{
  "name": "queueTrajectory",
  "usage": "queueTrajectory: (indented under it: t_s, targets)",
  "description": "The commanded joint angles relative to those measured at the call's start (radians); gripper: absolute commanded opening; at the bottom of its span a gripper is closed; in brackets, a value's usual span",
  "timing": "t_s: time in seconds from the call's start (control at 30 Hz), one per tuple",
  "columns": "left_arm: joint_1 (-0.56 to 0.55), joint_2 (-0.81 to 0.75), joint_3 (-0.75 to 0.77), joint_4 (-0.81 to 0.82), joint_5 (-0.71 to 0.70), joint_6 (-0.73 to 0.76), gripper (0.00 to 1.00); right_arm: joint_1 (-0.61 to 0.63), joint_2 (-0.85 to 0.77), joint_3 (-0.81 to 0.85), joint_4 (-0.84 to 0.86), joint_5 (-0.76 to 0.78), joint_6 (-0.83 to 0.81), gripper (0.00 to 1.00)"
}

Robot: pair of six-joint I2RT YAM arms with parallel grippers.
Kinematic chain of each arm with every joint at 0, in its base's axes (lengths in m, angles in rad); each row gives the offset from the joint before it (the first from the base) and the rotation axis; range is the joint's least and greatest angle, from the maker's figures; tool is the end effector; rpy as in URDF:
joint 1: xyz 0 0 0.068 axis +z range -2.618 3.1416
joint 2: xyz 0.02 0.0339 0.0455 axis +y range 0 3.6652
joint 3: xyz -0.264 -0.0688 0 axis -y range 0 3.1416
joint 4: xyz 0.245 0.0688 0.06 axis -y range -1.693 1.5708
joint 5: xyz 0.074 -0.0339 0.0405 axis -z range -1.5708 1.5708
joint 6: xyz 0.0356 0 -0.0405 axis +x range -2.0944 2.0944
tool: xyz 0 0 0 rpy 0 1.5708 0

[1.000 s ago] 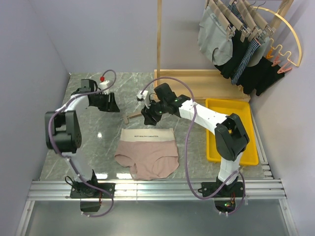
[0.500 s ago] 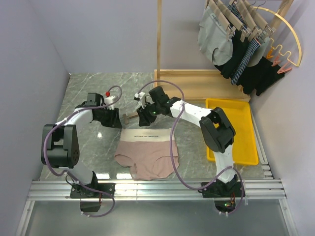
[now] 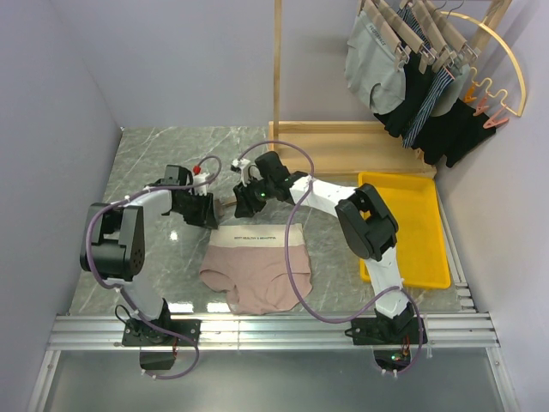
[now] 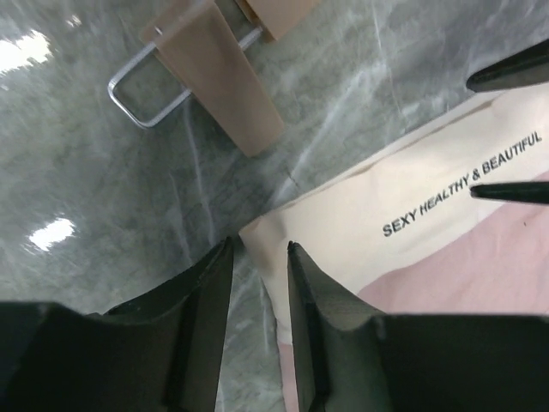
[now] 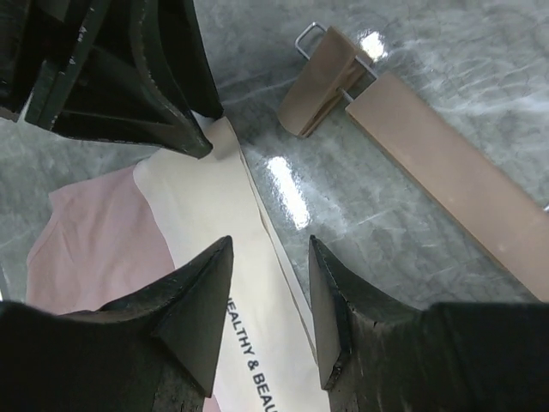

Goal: Clip the underwear to the hanger

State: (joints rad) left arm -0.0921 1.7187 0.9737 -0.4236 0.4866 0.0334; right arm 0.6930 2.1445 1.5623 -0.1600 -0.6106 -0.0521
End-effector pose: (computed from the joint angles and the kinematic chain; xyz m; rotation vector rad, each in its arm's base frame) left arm 0.3181 -0.0461 0.1556 0.3031 2.6635 -0.6803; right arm 0.3539 0.3204 0.1809 -1.1556 2.0646 1.0256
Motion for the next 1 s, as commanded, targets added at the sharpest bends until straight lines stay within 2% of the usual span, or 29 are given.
queueTrajectory:
  t_s: [0.0, 0.17, 0.23, 0.27, 0.33, 0.37, 0.47, 0.73, 0.87, 0.97]
  targets:
    - [-0.001, -0.034, 0.027, 0.048, -0.006, -0.01, 0.37, -0.003, -0.023, 0.013, 0.085, 0.005, 0.014, 0.48]
    - [0.031, -0.083, 0.089, 0.042, 0.09, 0.045, 0.43, -0.003, -0.034, 0.045, 0.07, 0.093, -0.098, 0.5]
    - [0.048, -0.082, 0.123, 0.011, 0.124, 0.063, 0.46, -0.003, -0.054, 0.045, 0.071, 0.141, -0.229, 0.55]
    - [0.064, -0.077, 0.152, 0.002, 0.17, 0.074, 0.5, -0.001, -0.055, 0.056, 0.065, 0.172, -0.282, 0.61]
    - [0.084, -0.076, 0.174, -0.027, 0.242, 0.089, 0.54, 0.002, -0.041, 0.085, 0.002, 0.195, -0.43, 0.67]
    - [0.091, -0.083, 0.178, -0.027, 0.262, 0.089, 0.57, 0.005, -0.031, 0.102, -0.018, 0.21, -0.469, 0.72]
    - [0.127, -0.102, 0.174, -0.004, 0.336, 0.074, 0.63, 0.008, 0.021, 0.2, -0.085, 0.247, -0.577, 0.77]
    - [0.163, -0.134, 0.197, 0.005, 0.356, 0.054, 0.69, 0.014, 0.144, 0.315, -0.174, 0.167, -0.744, 0.77]
    - [0.189, -0.149, 0.204, -0.006, 0.368, 0.048, 0.7, 0.025, 0.201, 0.436, -0.24, 0.163, -0.79, 0.75]
    - [0.196, -0.153, 0.214, -0.026, 0.371, 0.051, 0.7, 0.03, 0.264, 0.559, -0.352, 0.172, -0.824, 0.75]
